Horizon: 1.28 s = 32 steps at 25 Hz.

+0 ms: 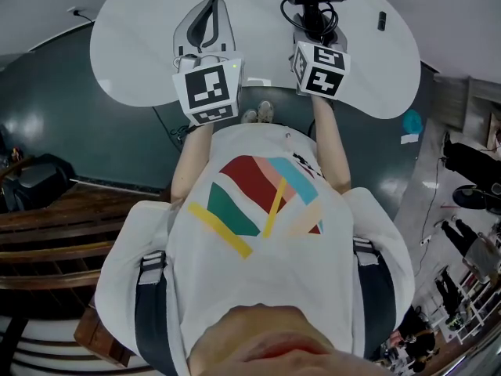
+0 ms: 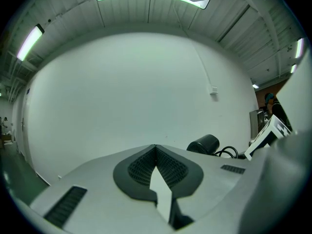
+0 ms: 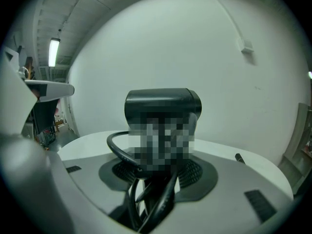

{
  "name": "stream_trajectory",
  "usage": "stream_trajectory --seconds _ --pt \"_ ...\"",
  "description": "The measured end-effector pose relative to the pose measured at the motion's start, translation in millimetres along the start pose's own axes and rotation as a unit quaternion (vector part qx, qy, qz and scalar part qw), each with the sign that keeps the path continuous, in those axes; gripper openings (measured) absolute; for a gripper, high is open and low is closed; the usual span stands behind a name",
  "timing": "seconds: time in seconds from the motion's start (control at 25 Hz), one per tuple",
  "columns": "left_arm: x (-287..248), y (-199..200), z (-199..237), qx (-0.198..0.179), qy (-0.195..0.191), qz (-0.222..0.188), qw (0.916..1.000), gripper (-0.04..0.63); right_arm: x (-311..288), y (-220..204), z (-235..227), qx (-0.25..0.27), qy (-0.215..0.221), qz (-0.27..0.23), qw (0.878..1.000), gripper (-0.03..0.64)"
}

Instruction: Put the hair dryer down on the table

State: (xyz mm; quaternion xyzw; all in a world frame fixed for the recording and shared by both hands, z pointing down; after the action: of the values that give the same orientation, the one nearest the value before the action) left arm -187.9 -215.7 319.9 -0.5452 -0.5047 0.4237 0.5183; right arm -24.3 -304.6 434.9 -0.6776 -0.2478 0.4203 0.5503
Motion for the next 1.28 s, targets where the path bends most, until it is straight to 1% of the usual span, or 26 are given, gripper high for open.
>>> stream_trajectory --seconds 0.36,0.56,0.92,1.28 --pt "0.4 -7.0 14.3 -0.008 0.016 0.011 0.9998 0.014 -15.0 -30.1 4.9 0.011 0.005 0.042 0.999 0.216" --pt "1.7 -7.1 19.8 -0.010 0.023 0.012 0.9996 0.014 -23.2 -41.5 6.0 0.004 0.007 0.059 0.998 0.216" --pt "3.8 -12.1 23.8 -0.013 0.025 0.019 0.9994 0.014 -34.2 -73.2 9.6 0.010 0.009 0.101 0.995 0.216" --pt "3.5 -17.5 25.9 -0.017 0.026 0.028 0.9991 0.014 -43.5 -102.8 7.8 0.001 0.007 0.143 0.990 0.216"
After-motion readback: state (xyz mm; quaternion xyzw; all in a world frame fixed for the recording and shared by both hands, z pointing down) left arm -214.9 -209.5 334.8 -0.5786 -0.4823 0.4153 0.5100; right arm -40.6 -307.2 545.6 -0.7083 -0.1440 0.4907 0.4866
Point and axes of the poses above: the fingertips, and each gripper's own axes: x backward along the fingers, z to its left, y out of its top, the point moved 2 cm from there along x, backward along the fingers, and after that the axes turned 9 degrees about -z, right-handed, at the moved point
